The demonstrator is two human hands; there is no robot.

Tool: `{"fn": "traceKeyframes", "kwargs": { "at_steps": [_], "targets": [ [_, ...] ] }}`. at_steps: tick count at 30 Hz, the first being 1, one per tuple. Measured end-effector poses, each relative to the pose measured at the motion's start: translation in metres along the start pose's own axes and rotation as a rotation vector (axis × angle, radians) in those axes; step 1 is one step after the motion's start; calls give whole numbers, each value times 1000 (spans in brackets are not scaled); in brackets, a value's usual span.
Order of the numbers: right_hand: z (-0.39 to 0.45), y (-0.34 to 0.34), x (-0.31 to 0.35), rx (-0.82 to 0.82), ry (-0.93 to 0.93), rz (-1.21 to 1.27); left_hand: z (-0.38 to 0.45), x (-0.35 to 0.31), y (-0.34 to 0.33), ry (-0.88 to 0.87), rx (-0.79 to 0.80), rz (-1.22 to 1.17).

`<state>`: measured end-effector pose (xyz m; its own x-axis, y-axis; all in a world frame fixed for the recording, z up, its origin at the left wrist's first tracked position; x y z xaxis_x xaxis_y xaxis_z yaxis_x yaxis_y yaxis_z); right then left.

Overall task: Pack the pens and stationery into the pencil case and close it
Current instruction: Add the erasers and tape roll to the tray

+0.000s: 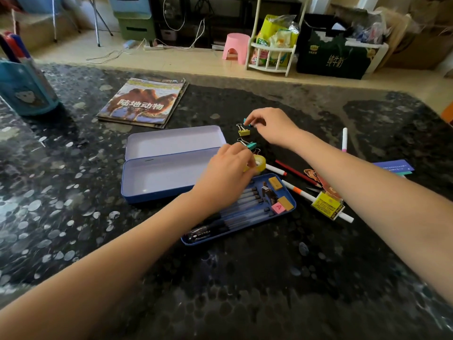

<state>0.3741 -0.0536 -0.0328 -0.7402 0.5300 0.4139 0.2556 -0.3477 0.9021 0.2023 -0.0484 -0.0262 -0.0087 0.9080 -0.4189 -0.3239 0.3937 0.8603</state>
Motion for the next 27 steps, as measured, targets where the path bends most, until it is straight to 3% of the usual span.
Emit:
{"fn": "traceKeyframes", "kwargs": {
  "at_steps": [9,15,21,24,27],
  "targets": [
    [18,-26,-13,266,-97,-265,-4,14,0,71,31,124],
    [14,-16,-6,106,-50,-275,-4,21,2,105,24,95],
    [-8,-12,-15,210,-113,-309,-6,21,2,107,26,106],
    [-22,-5,-19,182,-126,-316,-8,19,2,99,33,106],
    [-34,1,-7,129,-51,-171,-8,17,2,94,42,110]
  ]
}}
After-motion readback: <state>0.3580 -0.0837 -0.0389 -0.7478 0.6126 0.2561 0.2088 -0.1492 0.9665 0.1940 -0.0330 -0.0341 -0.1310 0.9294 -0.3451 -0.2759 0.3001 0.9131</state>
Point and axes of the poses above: each hand's wrist, its own z-axis towards the middle knuckle, its own y-axis out of the back of the hand, x = y × z, the point moved 8 cm from there along z, towards the middle knuckle, and after that the axes turned 1 degree about -y, right-handed, at the moved point
